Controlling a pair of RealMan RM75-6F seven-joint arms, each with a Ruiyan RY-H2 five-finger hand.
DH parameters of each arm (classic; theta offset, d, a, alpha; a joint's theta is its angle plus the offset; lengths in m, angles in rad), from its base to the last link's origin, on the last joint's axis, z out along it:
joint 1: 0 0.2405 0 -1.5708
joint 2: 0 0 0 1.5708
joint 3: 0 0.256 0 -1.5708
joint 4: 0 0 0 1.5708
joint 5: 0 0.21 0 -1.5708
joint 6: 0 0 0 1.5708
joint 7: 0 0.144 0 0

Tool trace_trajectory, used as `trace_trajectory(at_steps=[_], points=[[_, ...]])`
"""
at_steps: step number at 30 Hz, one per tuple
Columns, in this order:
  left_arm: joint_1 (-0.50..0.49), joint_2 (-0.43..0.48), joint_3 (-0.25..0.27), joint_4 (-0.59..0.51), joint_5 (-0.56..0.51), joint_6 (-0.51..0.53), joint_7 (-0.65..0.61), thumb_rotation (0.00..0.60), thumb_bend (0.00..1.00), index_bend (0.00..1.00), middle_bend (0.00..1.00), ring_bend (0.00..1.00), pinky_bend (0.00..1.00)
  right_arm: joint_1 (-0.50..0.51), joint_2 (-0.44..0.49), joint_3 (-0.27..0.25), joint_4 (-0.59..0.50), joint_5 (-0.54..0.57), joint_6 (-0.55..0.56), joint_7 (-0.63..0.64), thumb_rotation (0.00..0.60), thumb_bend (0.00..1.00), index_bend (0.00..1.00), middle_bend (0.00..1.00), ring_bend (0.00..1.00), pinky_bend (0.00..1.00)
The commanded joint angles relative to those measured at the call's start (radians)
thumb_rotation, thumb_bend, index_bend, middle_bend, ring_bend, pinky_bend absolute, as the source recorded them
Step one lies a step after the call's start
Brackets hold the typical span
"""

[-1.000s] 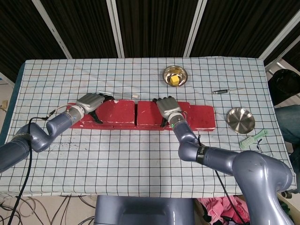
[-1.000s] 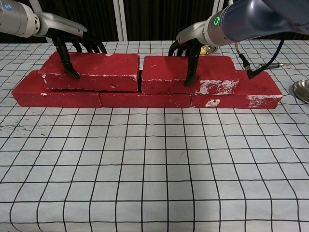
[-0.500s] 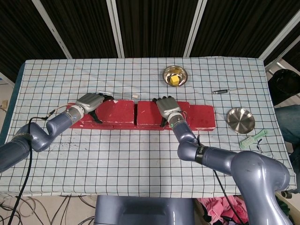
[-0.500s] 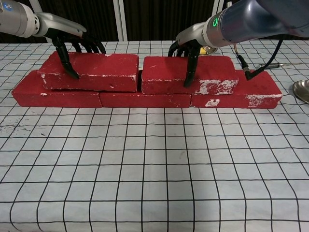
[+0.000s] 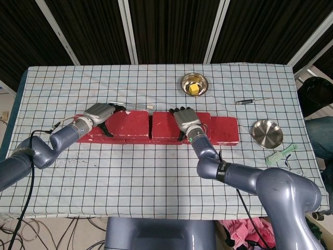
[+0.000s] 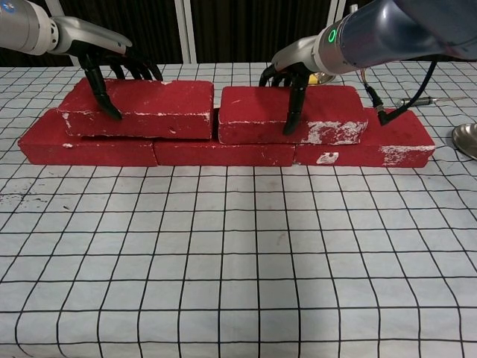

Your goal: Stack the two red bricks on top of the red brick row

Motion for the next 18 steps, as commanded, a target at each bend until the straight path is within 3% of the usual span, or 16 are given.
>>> trace_trajectory(at_steps=[1, 18], points=[[0.0, 0.0, 0.0, -0.003, -0.001, -0.001, 0.0, 0.6, 0.1, 0.16, 0.19, 0.09, 0.2, -0.001, 0.0, 0.001, -0.001, 0.0, 0.002, 0.0, 0.6, 0.02, 0.07, 0.09, 0.07, 0.14], [-0.003, -0.018, -0.001, 0.017, -0.003, -0.008, 0.004, 0.6, 0.07, 0.16, 0.19, 0.09, 0.19, -0.009, 0.014, -0.001, -0.013, 0.002, -0.002, -0.01, 0.6, 0.02, 0.04, 0.05, 0.04, 0.13]])
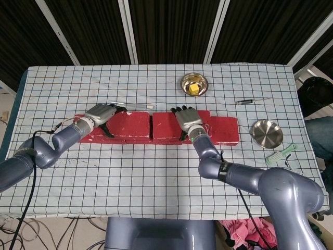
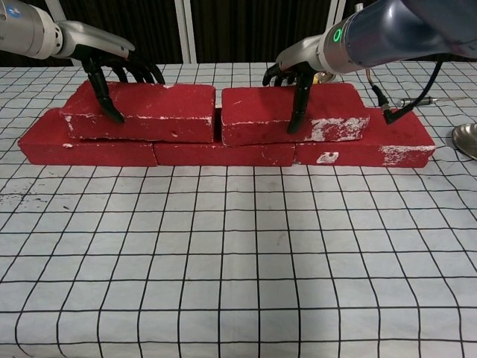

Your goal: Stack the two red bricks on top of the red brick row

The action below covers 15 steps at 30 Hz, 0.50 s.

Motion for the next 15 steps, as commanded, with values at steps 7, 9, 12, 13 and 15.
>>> trace_trajectory(at_steps=[7, 9, 12, 13, 15], points=[[0.001, -0.003, -0.004, 0.001, -0.009, -0.002, 0.014, 0.6, 0.06, 0.16, 0.18, 0.09, 0.19, 0.001, 0.001, 0.004, -0.012, -0.001, 0.012, -0.003, 0.6, 0.01, 0.04, 0.05, 0.04, 0.13], [0.001, -0.003, -0.005, 0.0, -0.011, -0.002, 0.017, 0.6, 0.06, 0.16, 0.18, 0.09, 0.19, 0.001, -0.001, 0.005, -0.012, 0.0, 0.018, -0.004, 0.6, 0.01, 0.04, 0.05, 0.04, 0.13], [0.003, 0.0, -0.009, -0.003, -0.016, 0.0, 0.021, 0.6, 0.06, 0.16, 0.18, 0.09, 0.19, 0.001, -0.002, 0.005, -0.012, 0.003, 0.022, -0.007, 0.6, 0.01, 0.04, 0.04, 0.04, 0.13], [0.003, 0.0, -0.01, -0.004, -0.017, 0.001, 0.022, 0.6, 0.06, 0.16, 0.18, 0.09, 0.19, 0.001, -0.002, 0.006, -0.012, 0.004, 0.023, -0.008, 0.6, 0.01, 0.04, 0.04, 0.03, 0.14], [0.004, 0.001, -0.011, -0.004, -0.02, 0.0, 0.026, 0.6, 0.06, 0.15, 0.18, 0.09, 0.19, 0.001, -0.004, 0.007, -0.012, 0.005, 0.026, -0.009, 0.6, 0.01, 0.03, 0.04, 0.03, 0.14]])
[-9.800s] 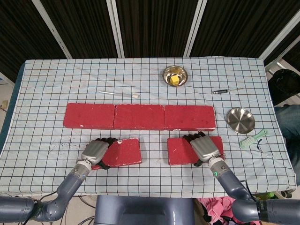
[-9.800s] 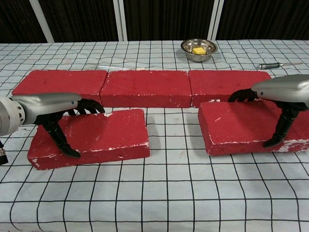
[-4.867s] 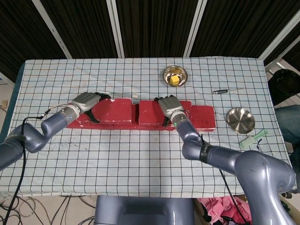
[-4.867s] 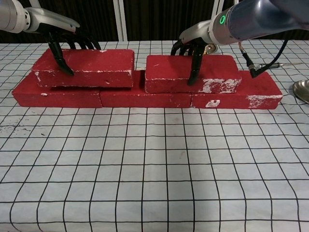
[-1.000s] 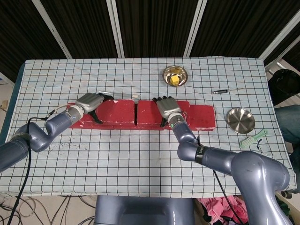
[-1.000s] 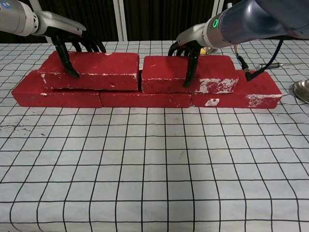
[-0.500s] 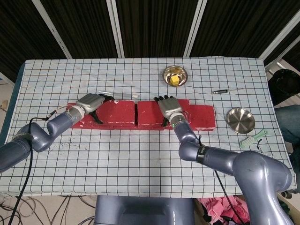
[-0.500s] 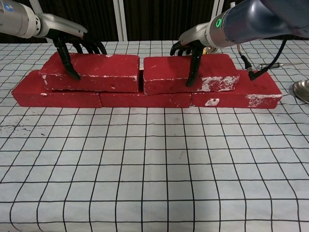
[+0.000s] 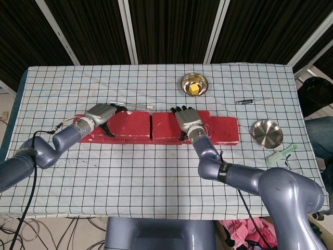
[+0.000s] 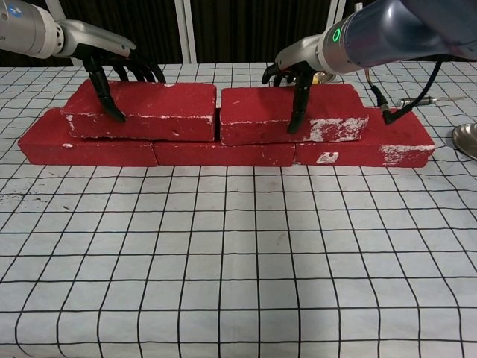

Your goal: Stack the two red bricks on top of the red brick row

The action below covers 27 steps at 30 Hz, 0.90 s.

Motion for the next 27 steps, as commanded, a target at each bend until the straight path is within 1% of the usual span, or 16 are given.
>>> trace_trajectory(at_steps=[1, 27], points=[[0.001, 0.0, -0.002, 0.0, -0.003, -0.001, 0.004, 0.6, 0.06, 0.15, 0.18, 0.09, 0.19, 0.0, -0.002, 0.002, 0.0, 0.001, 0.003, -0.002, 0.6, 0.01, 0.03, 0.03, 0.02, 0.14], [0.011, 0.005, -0.01, -0.007, -0.015, -0.001, 0.025, 0.6, 0.06, 0.15, 0.18, 0.09, 0.19, 0.001, -0.008, 0.026, -0.027, 0.015, 0.041, -0.032, 0.6, 0.0, 0.01, 0.01, 0.0, 0.13]])
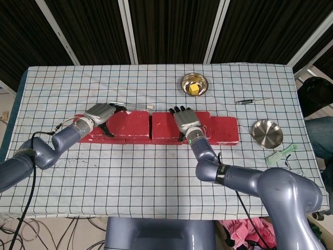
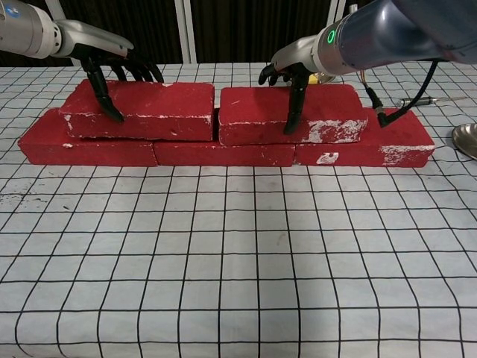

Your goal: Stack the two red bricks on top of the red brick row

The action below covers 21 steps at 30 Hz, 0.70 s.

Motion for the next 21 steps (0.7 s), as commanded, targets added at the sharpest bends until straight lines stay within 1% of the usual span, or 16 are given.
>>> trace_trajectory(at_steps=[1, 21], points=[[0.001, 0.001, -0.001, 0.0, -0.001, 0.001, 0.002, 0.6, 0.06, 0.15, 0.18, 0.09, 0.19, -0.001, 0.0, 0.007, -0.003, -0.005, 0.006, 0.002, 0.6, 0.0, 0.01, 0.01, 0.0, 0.13], [0.003, 0.008, -0.009, -0.018, -0.006, 0.0, 0.016, 0.6, 0.06, 0.15, 0.18, 0.09, 0.19, -0.013, 0.021, 0.043, -0.045, -0.031, 0.048, -0.003, 0.6, 0.0, 0.0, 0.01, 0.0, 0.13]])
